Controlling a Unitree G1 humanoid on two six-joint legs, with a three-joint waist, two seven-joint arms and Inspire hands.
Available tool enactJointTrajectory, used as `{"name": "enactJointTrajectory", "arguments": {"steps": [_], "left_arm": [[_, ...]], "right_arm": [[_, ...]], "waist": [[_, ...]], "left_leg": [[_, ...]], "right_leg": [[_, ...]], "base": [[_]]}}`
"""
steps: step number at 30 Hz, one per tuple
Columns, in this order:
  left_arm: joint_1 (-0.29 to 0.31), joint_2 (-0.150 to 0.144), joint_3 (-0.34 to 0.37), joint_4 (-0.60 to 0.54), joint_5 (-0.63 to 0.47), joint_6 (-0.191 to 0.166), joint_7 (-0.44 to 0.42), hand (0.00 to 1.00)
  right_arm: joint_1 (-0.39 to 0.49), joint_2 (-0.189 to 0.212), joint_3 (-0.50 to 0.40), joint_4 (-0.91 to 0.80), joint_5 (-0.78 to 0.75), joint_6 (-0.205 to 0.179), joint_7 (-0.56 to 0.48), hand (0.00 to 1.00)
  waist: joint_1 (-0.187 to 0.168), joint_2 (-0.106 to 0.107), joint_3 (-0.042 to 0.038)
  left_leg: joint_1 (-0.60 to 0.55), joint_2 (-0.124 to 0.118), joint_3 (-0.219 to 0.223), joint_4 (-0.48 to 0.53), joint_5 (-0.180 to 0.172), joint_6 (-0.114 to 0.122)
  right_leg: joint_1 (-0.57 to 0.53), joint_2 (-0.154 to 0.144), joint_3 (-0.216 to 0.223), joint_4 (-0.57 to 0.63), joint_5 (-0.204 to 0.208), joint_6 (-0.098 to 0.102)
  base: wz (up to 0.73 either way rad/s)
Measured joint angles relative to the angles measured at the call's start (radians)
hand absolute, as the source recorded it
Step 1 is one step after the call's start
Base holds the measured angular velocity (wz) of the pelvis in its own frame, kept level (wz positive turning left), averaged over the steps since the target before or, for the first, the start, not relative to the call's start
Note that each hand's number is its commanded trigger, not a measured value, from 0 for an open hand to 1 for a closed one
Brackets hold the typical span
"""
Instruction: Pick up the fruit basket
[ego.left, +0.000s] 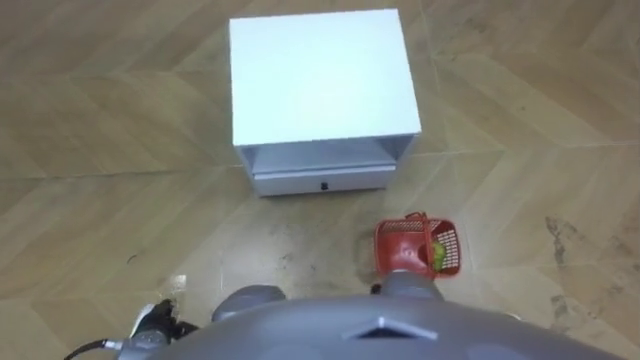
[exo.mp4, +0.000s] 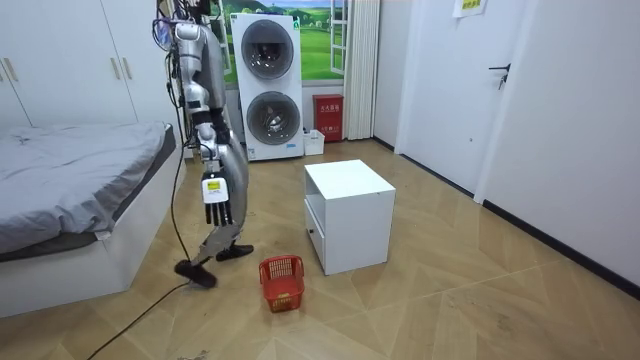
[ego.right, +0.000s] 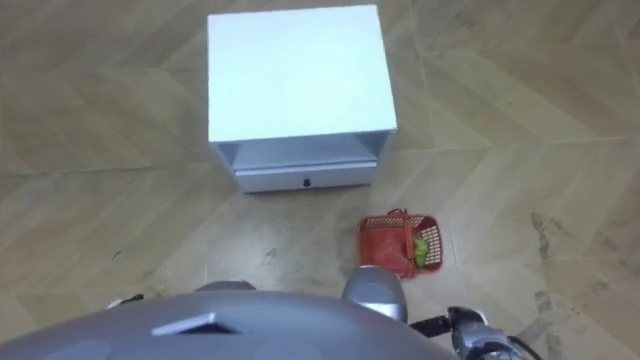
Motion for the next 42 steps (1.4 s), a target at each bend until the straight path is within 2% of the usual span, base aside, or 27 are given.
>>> {"name": "enactJointTrajectory", "arguments": {"steps": [2, 3, 6, 7, 8, 9, 10, 12, 14, 15, 17, 18, 20, 23, 26, 30, 31, 32, 33, 34, 35, 36, 37, 38, 39, 40, 42], "left_arm": [[-0.007, 0.007, -0.004, 0.003, -0.005, -0.006, 0.005, 0.00], [-0.015, 0.008, -0.006, 0.004, -0.019, -0.007, 0.011, 0.00], [-0.075, 0.020, -0.011, 0.015, -0.043, -0.029, 0.040, 0.00], [-0.106, 0.023, -0.012, 0.017, -0.068, -0.036, 0.051, 0.00], [-0.125, 0.024, -0.012, 0.026, -0.081, -0.050, 0.061, 0.00], [-0.135, 0.025, -0.014, 0.030, -0.085, -0.054, 0.067, 0.00], [-0.145, 0.031, -0.030, 0.052, -0.109, -0.067, 0.083, 0.00], [-0.173, 0.035, -0.045, 0.090, -0.156, -0.070, 0.107, 0.00], [-0.186, 0.053, -0.081, 0.124, -0.207, -0.074, 0.133, 0.00], [-0.186, 0.055, -0.092, 0.125, -0.222, -0.075, 0.137, 0.00], [-0.188, 0.058, -0.121, 0.132, -0.254, -0.080, 0.146, 0.00], [-0.189, 0.058, -0.121, 0.138, -0.257, -0.081, 0.147, 0.00], [-0.200, 0.073, -0.141, 0.147, -0.276, -0.089, 0.158, 0.00], [-0.229, 0.092, -0.182, 0.160, -0.328, -0.122, 0.194, 0.00], [-0.239, 0.096, -0.206, 0.161, -0.354, -0.140, 0.225, 0.00], [-0.242, 0.107, -0.260, 0.186, -0.394, -0.142, 0.251, 0.00], [-0.241, 0.111, -0.273, 0.189, -0.401, -0.146, 0.262, 0.00], [-0.242, 0.119, -0.289, 0.198, -0.420, -0.152, 0.268, 0.00], [-0.242, 0.121, -0.298, 0.200, -0.431, -0.154, 0.269, 0.00], [-0.238, 0.122, -0.306, 0.202, -0.444, -0.163, 0.274, 0.00], [-0.214, 0.113, -0.306, 0.206, -0.449, -0.172, 0.272, 0.00], [-0.203, 0.106, -0.304, 0.208, -0.448, -0.174, 0.271, 0.00], [-0.192, 0.103, -0.300, 0.230, -0.452, -0.180, 0.266, 0.00], [-0.179, 0.109, -0.303, 0.249, -0.455, -0.184, 0.271, 0.00], [-0.174, 0.113, -0.312, 0.255, -0.456, -0.188, 0.278, 0.00], [-0.164, 0.114, -0.319, 0.257, -0.458, -0.198, 0.287, 0.00], [-0.155, 0.103, -0.337, 0.255, -0.453, -0.199, 0.284, 0.00]], "right_arm": [[-0.046, -0.006, -0.006, -0.020, 0.058, -0.036, -0.028, 0.00], [-0.060, -0.007, -0.005, -0.020, 0.076, -0.042, -0.032, 0.00], [-0.143, -0.006, -0.004, -0.018, 0.139, -0.075, -0.046, 0.00], [-0.174, -0.009, -0.005, -0.021, 0.151, -0.077, -0.062, 0.00], [-0.189, -0.011, -0.004, -0.033, 0.168, -0.076, -0.083, 0.00], [-0.193, -0.010, -0.005, -0.048, 0.180, -0.073, -0.094, 0.00], [-0.204, -0.009, -0.005, -0.077, 0.206, -0.072, -0.115, 0.00], [-0.241, -0.013, -0.012, -0.091, 0.219, -0.074, -0.152, 0.00], [-0.276, -0.016, -0.016, -0.124, 0.250, -0.088, -0.204, 0.00], [-0.280, -0.018, -0.017, -0.136, 0.254, -0.095, -0.216, 0.00], [-0.295, -0.036, -0.018, -0.180, 0.260, -0.119, -0.269, 0.00], [-0.302, -0.039, -0.019, -0.187, 0.263, -0.124, -0.280, 0.00], [-0.328, -0.047, -0.030, -0.221, 0.286, -0.155, -0.312, 0.00], [-0.342, -0.047, -0.034, -0.260, 0.285, -0.162, -0.313, 0.00], [-0.388, -0.050, -0.043, -0.264, 0.282, -0.171, -0.315, 0.00], [-0.411, -0.062, -0.046, -0.264, 0.293, -0.171, -0.321, 0.00], [-0.413, -0.063, -0.046, -0.264, 0.294, -0.171, -0.323, 0.00], [-0.414, -0.062, -0.046, -0.264, 0.293, -0.171, -0.323, 0.00], [-0.414, -0.063, -0.046, -0.264, 0.293, -0.171, -0.326, 0.00], [-0.414, -0.066, -0.045, -0.262, 0.290, -0.170, -0.331, 0.00], [-0.417, -0.077, -0.042, -0.261, 0.286, -0.169, -0.331, 0.00], [-0.422, -0.085, -0.043, -0.262, 0.288, -0.170, -0.331, 0.00], [-0.421, -0.086, -0.046, -0.264, 0.295, -0.170, -0.334, 0.00], [-0.401, -0.077, -0.045, -0.272, 0.297, -0.169, -0.334, 0.00], [-0.390, -0.075, -0.045, -0.284, 0.294, -0.169, -0.334, 0.00], [-0.382, -0.081, -0.045, -0.301, 0.290, -0.176, -0.334, 0.00], [-0.382, -0.104, -0.042, -0.301, 0.290, -0.195, -0.334, 0.00]], "waist": [[0.004, -0.018, -0.0042], [0.004, -0.018, -0.0040], [0.015, -0.023, -0.0010], [0.013, -0.021, 0.0043], [0.024, -0.021, 0.0051], [0.026, -0.014, 0.0006], [0.035, -0.019, 0.0008], [0.036, -0.026, 0.0038], [0.043, -0.033, 0.0116], [0.043, -0.034, 0.0135], [0.044, -0.033, 0.0180], [0.044, -0.033, 0.0180], [0.040, -0.038, 0.0215], [0.015, -0.051, 0.0277], [-0.011, -0.050, 0.0325], [-0.023, -0.054, 0.0373], [-0.036, -0.061, 0.0387], [-0.044, -0.077, 0.0450], [-0.051, -0.082, 0.0488], [-0.074, -0.103, 0.0600], [-0.051, -0.090, 0.0556], [-0.039, -0.069, 0.0461], [-0.019, -0.078, 0.0364], [-0.039, -0.097, 0.0261], [-0.052, -0.106, 0.0237], [-0.058, -0.127, 0.0214], [-0.065, -0.124, 0.0262]], "left_leg": [[-0.112, 0.007, 0.001, 0.077, 0.004, 0.006], [-0.147, 0.015, 0.001, 0.103, 0.003, 0.006], [-0.323, 0.051, 0.005, 0.235, 0.003, 0.005], [-0.390, 0.068, -0.001, 0.295, 0.004, 0.001], [-0.446, 0.085, -0.015, 0.336, 0.008, -0.007], [-0.469, 0.087, -0.027, 0.353, 0.010, -0.012], [-0.505, 0.088, -0.031, 0.374, 0.008, -0.019], [-0.564, 0.083, -0.054, 0.433, 0.002, -0.018], [-0.650, 0.087, -0.069, 0.563, -0.036, -0.006], [-0.671, 0.087, -0.075, 0.600, -0.050, -0.003], [-0.748, 0.084, -0.079, 0.756, -0.120, 0.016], [-0.764, 0.080, -0.078, 0.791, -0.137, 0.019], [-0.839, 0.062, -0.056, 0.927, -0.196, 0.037], [-0.908, 0.063, 0.000, 1.071, -0.266, 0.034], [-0.980, 0.062, 0.039, 1.179, -0.310, -0.001], [-1.035, 0.062, 0.067, 1.276, -0.331, 0.039], [-1.051, 0.063, 0.074, 1.298, -0.333, 0.041], [-1.057, 0.071, 0.089, 1.314, -0.333, 0.041], [-1.061, 0.073, 0.093, 1.323, -0.331, 0.030], [-1.079, 0.067, 0.073, 1.385, -0.327, -0.071], [-1.085, 0.021, -0.116, 1.477, -0.376, -0.074], [-1.093, 0.002, -0.141, 1.501, -0.422, -0.060], [-1.111, -0.014, -0.137, 1.513, -0.433, -0.037], [-1.119, -0.015, -0.126, 1.514, -0.434, -0.034], [-1.119, -0.003, -0.119, 1.515, -0.431, -0.029], [-1.121, 0.031, -0.094, 1.521, -0.412, -0.017], [-1.126, 0.040, -0.092, 1.541, -0.405, -0.025]], "right_leg": [[0.058, -0.023, -0.001, -0.027, 0.018, 0.003], [0.076, -0.025, -0.002, -0.056, 0.021, 0.006], [0.118, -0.034, 0.003, -0.232, 0.023, 0.023], [0.104, -0.020, 0.005, -0.262, -0.058, 0.061], [0.080, -0.001, 0.001, -0.267, -0.109, 0.049], [0.069, 0.007, 0.000, -0.265, -0.130, 0.045], [0.042, 0.011, -0.002, -0.245, -0.174, 0.049], [-0.006, 0.000, -0.011, -0.175, -0.246, 0.056], [-0.094, -0.025, -0.011, 0.010, -0.323, 0.055], [-0.114, -0.031, -0.013, 0.062, -0.337, 0.056], [-0.189, -0.066, -0.009, 0.284, -0.373, 0.053], [-0.208, -0.080, -0.004, 0.341, -0.376, 0.054], [-0.284, -0.136, 0.017, 0.571, -0.377, 0.055], [-0.348, -0.210, 0.060, 0.782, -0.377, 0.055], [-0.408, -0.240, 0.112, 0.934, -0.377, 0.055], [-0.436, -0.243, 0.155, 1.086, -0.375, 0.056], [-0.433, -0.242, 0.157, 1.126, -0.374, 0.056], [-0.425, -0.235, 0.158, 1.165, -0.359, 0.063], [-0.420, -0.228, 0.160, 1.174, -0.361, 0.062], [-0.418, -0.231, 0.169, 1.189, -0.364, 0.054], [-0.442, -0.229, 0.182, 1.227, -0.365, 0.053], [-0.460, -0.231, 0.187, 1.248, -0.366, 0.053], [-0.484, -0.246, 0.202, 1.283, -0.375, 0.060], [-0.451, -0.268, 0.194, 1.297, -0.362, 0.066], [-0.429, -0.267, 0.189, 1.296, -0.350, 0.069], [-0.398, -0.259, 0.192, 1.287, -0.371, 0.065], [-0.396, -0.254, 0.205, 1.315, -0.390, 0.058]], "base": [[-0.02], [0.00], [0.04], [0.10], [0.08], [0.00], [0.00], [-0.02], [0.08], [0.25], [0.26], [0.26], [0.39], [0.69], [0.54], [0.39], [0.58], [0.63], [0.69], [0.17], [-0.21], [-0.87], [-0.47], [-0.14], [0.21], [0.07], [-0.05]]}}
